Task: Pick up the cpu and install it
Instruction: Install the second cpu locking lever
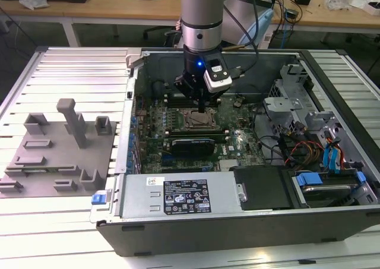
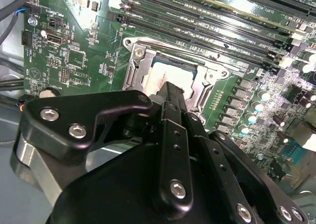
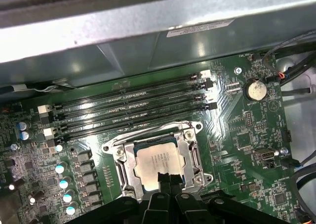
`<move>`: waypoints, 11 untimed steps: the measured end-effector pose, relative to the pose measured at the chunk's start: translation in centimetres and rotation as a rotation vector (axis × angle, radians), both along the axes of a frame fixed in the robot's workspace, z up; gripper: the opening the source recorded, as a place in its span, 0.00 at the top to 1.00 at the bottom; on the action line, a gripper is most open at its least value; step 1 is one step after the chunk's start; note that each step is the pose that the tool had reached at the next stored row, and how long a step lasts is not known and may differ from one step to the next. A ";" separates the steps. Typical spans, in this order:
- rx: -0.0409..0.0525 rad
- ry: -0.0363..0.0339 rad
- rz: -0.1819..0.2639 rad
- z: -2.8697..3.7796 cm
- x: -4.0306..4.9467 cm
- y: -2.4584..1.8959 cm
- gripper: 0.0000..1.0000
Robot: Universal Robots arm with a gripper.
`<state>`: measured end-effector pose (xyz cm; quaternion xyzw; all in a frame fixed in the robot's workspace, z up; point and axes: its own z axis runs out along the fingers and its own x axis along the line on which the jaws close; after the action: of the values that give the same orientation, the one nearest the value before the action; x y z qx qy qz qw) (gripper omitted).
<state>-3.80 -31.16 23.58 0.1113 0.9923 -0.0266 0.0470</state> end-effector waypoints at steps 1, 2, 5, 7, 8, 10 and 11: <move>0.0001 -0.0001 0.000 0.00 0.00 -0.01 0.89; 0.0000 0.0000 0.000 0.00 0.00 -0.01 0.89; 0.0000 0.0000 0.000 0.00 0.00 -0.11 0.89; 0.0000 0.0000 0.000 0.00 0.00 -0.40 0.89; 0.0000 0.0000 0.000 0.00 0.00 -0.50 0.89; -0.0001 0.0000 0.000 0.00 -0.01 -0.77 0.89; 0.0000 0.0000 0.000 0.00 0.00 -0.89 0.89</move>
<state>-3.81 -32.04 23.58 0.1113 0.9923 -0.0266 0.0470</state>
